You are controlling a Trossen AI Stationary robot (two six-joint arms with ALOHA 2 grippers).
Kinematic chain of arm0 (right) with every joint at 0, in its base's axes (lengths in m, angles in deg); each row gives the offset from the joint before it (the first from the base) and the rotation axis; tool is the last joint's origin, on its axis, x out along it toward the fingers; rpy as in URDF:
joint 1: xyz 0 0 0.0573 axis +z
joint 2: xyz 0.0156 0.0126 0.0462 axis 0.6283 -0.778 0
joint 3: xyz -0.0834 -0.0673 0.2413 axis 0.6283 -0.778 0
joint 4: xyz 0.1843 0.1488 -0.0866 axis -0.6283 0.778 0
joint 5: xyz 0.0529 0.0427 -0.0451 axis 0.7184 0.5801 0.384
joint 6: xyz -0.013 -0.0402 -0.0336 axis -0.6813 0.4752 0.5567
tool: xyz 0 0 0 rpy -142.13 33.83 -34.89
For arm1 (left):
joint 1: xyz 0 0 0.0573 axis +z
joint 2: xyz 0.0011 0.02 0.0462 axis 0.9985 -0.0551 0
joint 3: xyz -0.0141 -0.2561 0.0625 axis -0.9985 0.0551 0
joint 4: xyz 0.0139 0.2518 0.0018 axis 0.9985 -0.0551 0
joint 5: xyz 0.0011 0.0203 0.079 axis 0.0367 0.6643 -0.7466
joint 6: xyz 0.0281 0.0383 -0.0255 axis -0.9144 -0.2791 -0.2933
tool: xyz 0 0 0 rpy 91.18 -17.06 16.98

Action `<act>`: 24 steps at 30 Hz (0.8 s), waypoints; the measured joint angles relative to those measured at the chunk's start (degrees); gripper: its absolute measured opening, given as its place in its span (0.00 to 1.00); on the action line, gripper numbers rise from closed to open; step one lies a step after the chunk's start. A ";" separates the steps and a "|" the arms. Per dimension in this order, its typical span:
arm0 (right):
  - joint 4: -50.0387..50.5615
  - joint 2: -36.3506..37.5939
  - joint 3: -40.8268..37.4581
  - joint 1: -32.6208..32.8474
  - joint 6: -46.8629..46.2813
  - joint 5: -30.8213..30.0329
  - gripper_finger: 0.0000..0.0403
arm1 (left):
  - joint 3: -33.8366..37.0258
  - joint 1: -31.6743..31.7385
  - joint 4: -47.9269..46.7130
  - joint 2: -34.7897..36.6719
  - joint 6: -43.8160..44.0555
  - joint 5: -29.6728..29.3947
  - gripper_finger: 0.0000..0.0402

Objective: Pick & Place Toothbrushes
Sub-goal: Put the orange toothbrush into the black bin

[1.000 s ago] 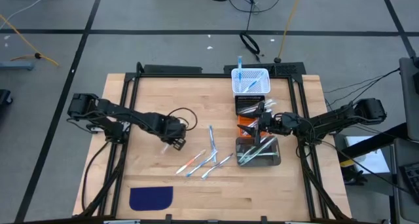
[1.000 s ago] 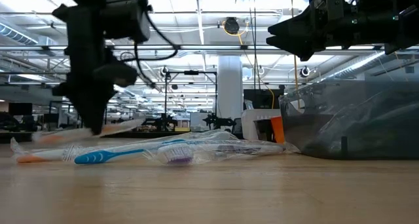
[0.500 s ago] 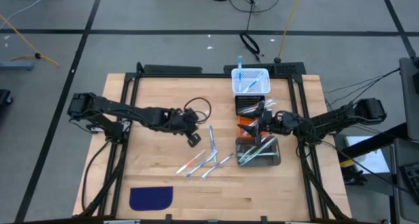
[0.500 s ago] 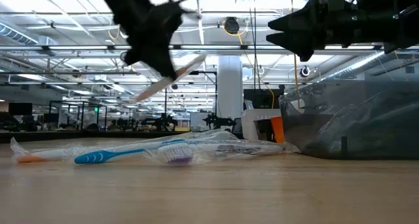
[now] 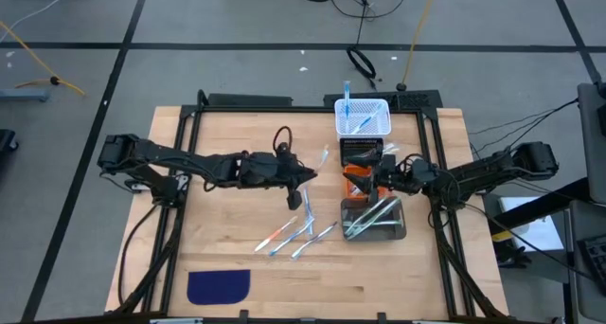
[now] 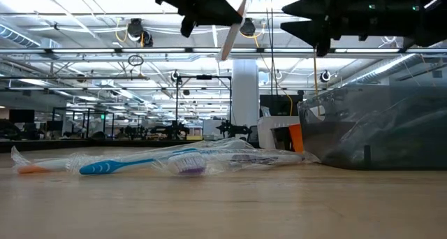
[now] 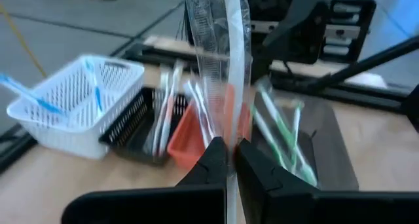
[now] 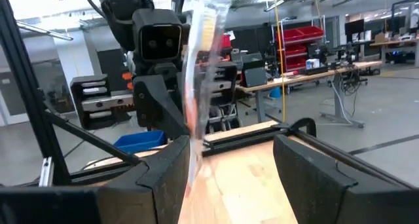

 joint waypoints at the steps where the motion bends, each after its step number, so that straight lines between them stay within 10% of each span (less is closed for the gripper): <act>1: 0.00 -0.43 0.65 -0.10 0.27 -0.06 0.53 | -0.01 0.12 0.73 0.00 -0.15 0.02 0.01; 24: 0.01 -8.56 8.98 -3.42 -0.12 0.33 0.46 | -0.04 1.53 13.53 -8.00 -3.31 -0.07 0.03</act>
